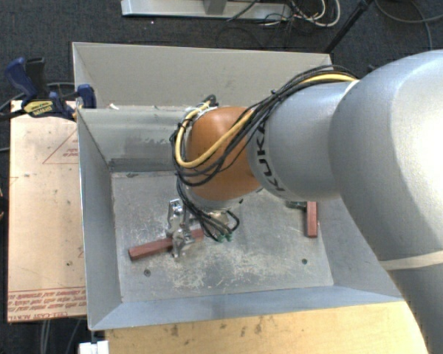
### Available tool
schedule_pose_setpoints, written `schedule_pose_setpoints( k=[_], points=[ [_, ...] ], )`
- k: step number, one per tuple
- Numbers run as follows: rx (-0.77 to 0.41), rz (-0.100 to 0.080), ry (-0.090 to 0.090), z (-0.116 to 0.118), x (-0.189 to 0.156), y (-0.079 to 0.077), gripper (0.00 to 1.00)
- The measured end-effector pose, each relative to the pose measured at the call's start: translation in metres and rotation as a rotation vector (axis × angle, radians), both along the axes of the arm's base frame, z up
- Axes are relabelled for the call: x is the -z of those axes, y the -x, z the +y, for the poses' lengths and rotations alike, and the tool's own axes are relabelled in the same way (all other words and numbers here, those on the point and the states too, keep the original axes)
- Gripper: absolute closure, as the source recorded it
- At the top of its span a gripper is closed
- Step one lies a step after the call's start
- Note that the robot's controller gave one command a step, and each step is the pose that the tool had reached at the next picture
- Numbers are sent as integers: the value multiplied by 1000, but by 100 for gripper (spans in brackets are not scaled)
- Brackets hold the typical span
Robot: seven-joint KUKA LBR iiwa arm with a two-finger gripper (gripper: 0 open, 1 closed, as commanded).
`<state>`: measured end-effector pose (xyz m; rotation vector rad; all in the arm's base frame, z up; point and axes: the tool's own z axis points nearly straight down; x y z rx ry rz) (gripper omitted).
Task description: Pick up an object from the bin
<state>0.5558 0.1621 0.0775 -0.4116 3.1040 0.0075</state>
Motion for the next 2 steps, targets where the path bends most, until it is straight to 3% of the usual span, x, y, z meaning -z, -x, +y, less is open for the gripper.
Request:
schedule_pose_setpoints(
  k=[1, 2],
  points=[
    [0, 0, 0, 0, 0, 0, 100],
    [-159, 8, 5, 10, -195, -44, 100]
  ],
)
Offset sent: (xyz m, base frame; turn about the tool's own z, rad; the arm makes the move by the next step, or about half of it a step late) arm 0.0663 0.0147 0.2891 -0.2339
